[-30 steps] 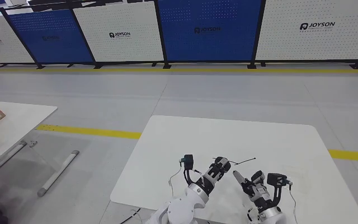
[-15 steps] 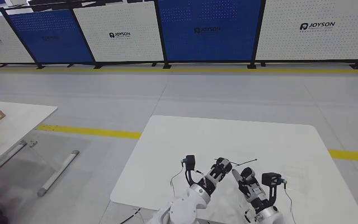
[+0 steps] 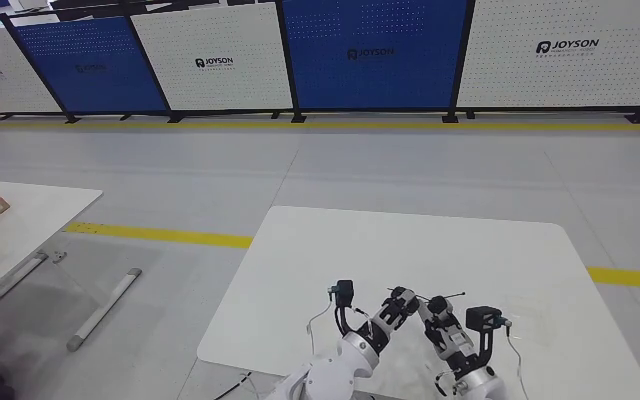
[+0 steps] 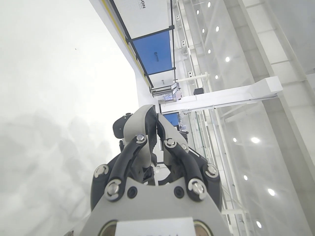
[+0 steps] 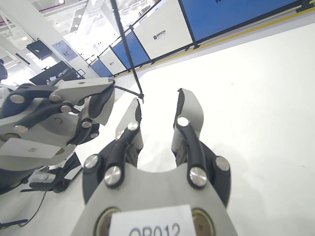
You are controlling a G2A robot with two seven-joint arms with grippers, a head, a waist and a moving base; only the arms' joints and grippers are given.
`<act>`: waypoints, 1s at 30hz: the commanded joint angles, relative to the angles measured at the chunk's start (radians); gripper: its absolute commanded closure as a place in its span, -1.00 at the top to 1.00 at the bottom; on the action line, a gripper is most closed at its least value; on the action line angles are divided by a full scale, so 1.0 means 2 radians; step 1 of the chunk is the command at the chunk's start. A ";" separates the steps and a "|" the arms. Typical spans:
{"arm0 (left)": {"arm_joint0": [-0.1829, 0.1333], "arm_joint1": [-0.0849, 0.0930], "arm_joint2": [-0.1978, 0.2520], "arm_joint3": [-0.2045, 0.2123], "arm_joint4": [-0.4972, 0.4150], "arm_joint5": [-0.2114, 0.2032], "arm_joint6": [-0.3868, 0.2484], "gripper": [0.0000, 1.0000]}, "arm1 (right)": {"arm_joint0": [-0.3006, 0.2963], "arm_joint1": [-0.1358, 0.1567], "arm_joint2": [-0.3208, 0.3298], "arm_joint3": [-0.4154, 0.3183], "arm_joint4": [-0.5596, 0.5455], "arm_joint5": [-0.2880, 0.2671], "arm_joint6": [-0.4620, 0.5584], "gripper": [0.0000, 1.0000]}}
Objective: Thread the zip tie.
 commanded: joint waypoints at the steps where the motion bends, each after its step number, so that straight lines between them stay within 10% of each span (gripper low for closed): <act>1: -0.002 0.000 0.001 0.003 -0.001 0.002 0.000 -1.00 | 0.000 0.000 -0.001 0.000 -0.002 0.001 0.000 -0.40; 30: -0.009 0.000 0.011 0.010 0.010 0.011 0.011 -1.00 | 0.007 -0.002 -0.006 0.006 -0.004 0.004 0.006 -1.00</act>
